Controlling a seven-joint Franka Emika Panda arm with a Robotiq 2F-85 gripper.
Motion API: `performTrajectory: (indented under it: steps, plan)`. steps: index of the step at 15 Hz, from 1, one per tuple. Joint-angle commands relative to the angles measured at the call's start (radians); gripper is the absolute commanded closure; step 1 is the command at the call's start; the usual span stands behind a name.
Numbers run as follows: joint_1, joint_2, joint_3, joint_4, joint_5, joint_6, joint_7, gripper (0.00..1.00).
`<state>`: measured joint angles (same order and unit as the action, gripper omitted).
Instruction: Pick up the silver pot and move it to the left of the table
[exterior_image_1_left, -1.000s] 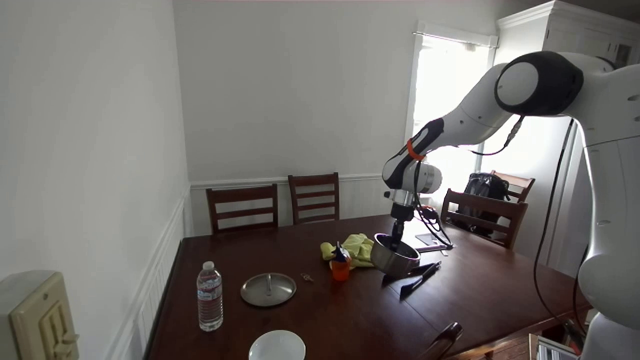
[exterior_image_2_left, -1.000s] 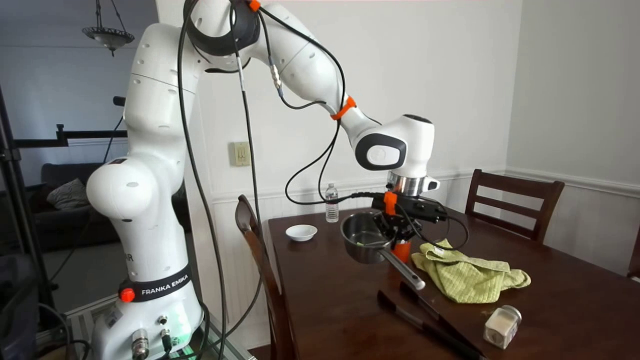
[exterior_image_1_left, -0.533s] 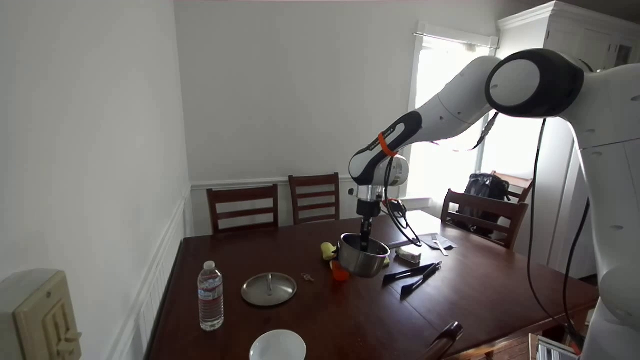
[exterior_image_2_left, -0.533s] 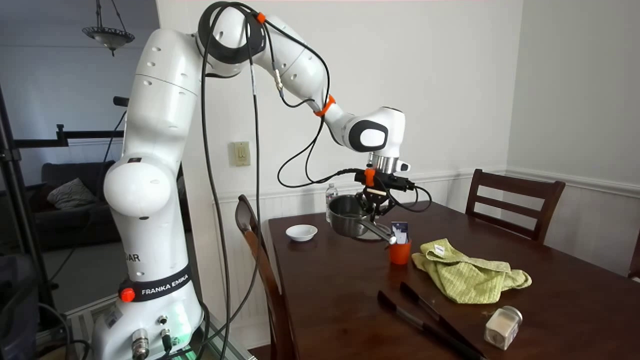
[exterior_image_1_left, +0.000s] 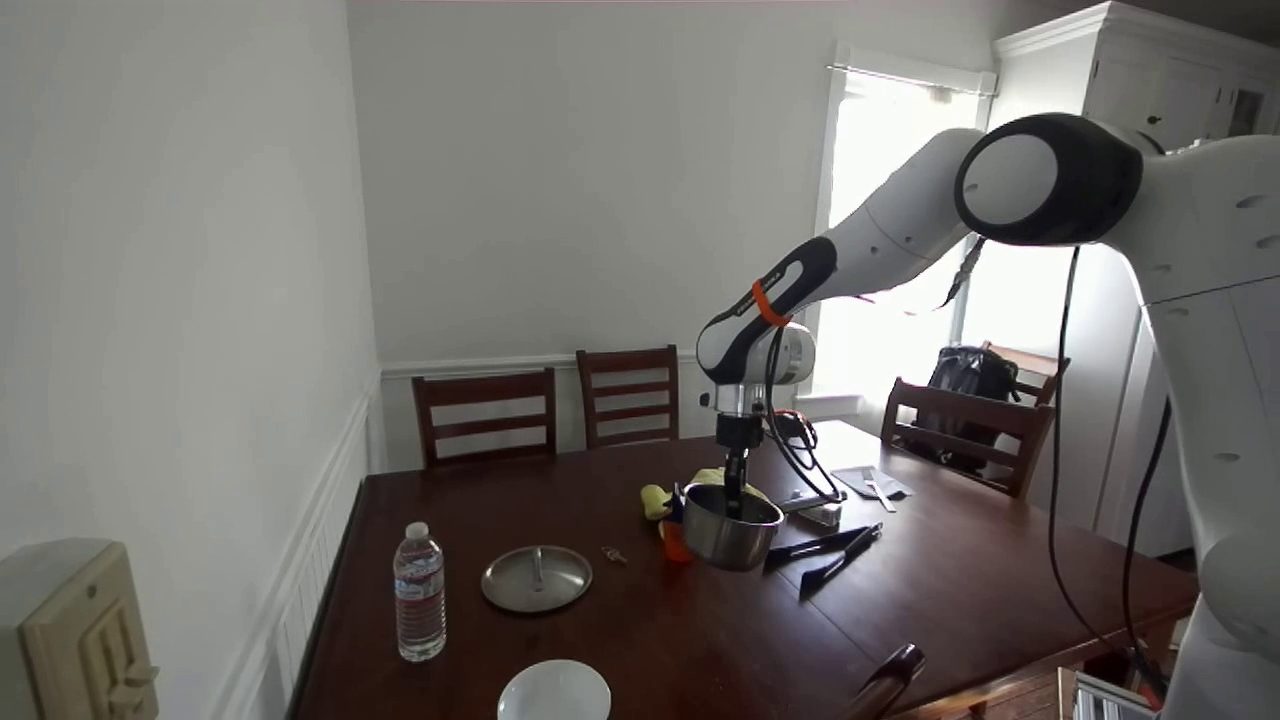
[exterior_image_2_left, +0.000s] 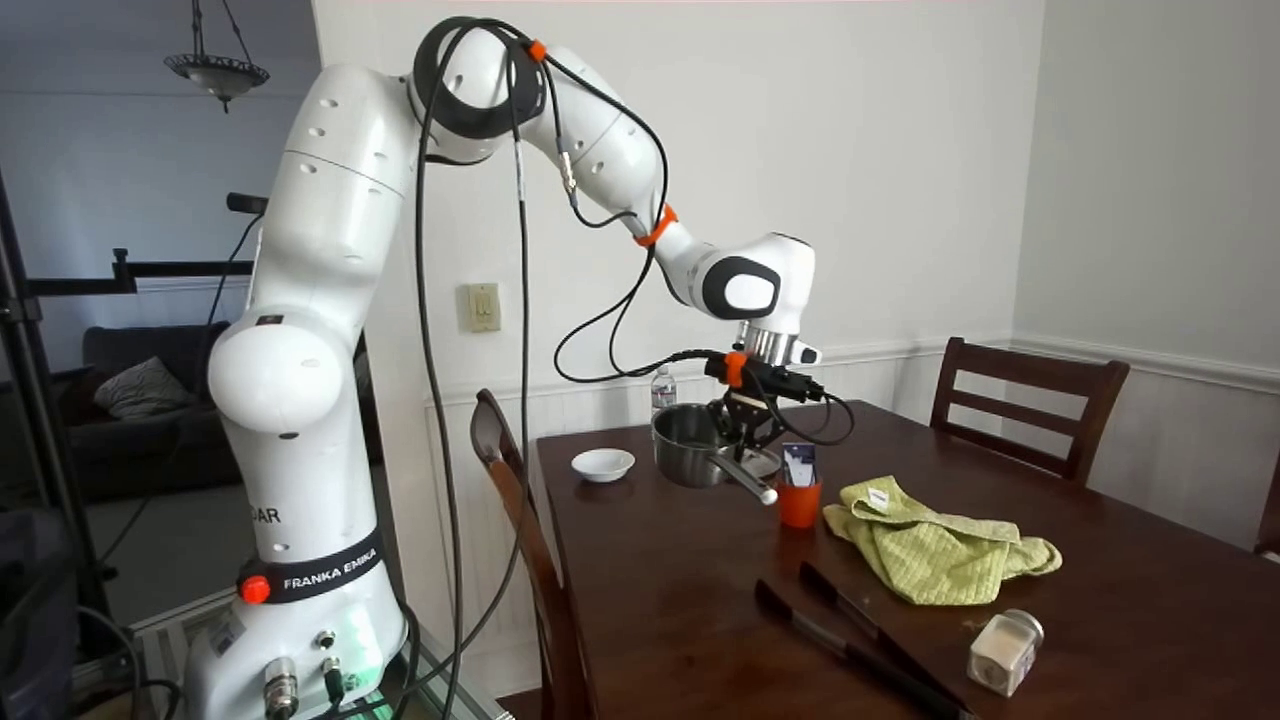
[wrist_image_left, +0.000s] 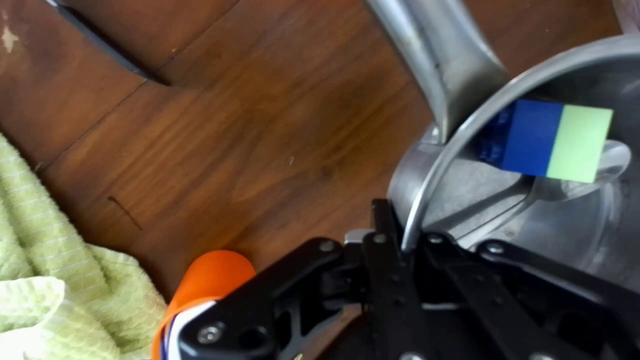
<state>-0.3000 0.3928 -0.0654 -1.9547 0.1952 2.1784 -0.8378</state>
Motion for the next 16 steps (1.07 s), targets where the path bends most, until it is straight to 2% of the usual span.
performTrajectory:
  steps: [1, 3, 5, 7, 12, 16]
  plan:
    - [0.145, 0.164, -0.054, 0.212, -0.034, -0.137, 0.264, 0.99]
    - [0.190, 0.243, -0.054, 0.316, -0.053, -0.188, 0.414, 0.99]
    - [0.202, 0.313, -0.026, 0.420, -0.106, -0.226, 0.575, 0.99]
    - [0.226, 0.380, -0.027, 0.520, -0.128, -0.269, 0.710, 0.99]
    - [0.231, 0.485, 0.000, 0.650, -0.112, -0.284, 0.820, 0.99]
    - [0.249, 0.495, 0.026, 0.628, -0.121, -0.208, 0.808, 0.99]
